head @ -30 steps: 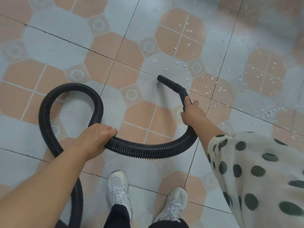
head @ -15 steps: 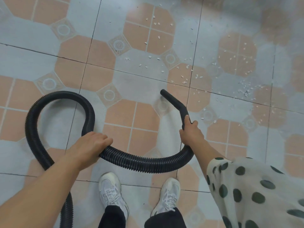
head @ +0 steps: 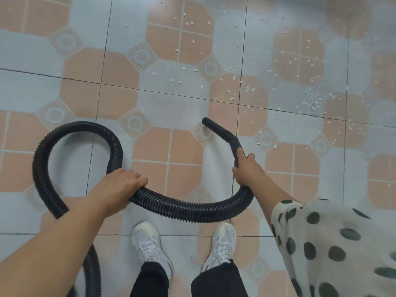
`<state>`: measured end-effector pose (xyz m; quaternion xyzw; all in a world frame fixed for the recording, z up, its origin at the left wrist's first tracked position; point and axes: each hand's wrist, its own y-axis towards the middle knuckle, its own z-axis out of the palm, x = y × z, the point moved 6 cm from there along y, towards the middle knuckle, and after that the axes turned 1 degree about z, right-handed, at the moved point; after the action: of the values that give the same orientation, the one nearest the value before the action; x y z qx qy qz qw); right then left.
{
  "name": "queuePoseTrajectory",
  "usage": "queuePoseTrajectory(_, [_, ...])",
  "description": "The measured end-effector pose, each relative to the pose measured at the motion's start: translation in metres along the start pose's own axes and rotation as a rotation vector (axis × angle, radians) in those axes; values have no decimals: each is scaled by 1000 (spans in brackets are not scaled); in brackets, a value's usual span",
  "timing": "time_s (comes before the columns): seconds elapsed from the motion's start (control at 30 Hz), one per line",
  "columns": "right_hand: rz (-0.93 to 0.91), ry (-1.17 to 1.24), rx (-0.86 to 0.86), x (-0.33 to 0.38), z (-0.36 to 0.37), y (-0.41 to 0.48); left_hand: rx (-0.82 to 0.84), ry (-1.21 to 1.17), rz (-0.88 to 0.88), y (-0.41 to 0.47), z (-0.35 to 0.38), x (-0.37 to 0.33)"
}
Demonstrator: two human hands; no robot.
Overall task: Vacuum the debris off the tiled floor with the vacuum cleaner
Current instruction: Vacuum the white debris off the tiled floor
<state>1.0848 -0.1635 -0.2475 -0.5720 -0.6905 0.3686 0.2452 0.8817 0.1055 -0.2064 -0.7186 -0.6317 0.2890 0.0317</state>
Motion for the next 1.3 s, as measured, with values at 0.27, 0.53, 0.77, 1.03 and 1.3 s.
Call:
queuePoseTrajectory(0.27, [37,69,51,-23,33,-36,63,-29,66,-13,4,-24])
queuePoseTrajectory(0.53, [328,353,24,-124,72,-60,69,61,173,27,10,-71])
queuePoseTrajectory(0.77, [476,506,-13,-202,84,-51,57,111,273,76,14,-120])
queuePoseTrajectory(1.03, [362,465,-27,-227,62,-21,58,122,247,113,13,-141])
queuePoseTrajectory(1.3, [184,382,35,-229,54,-14,110,115,205,118,13,-159])
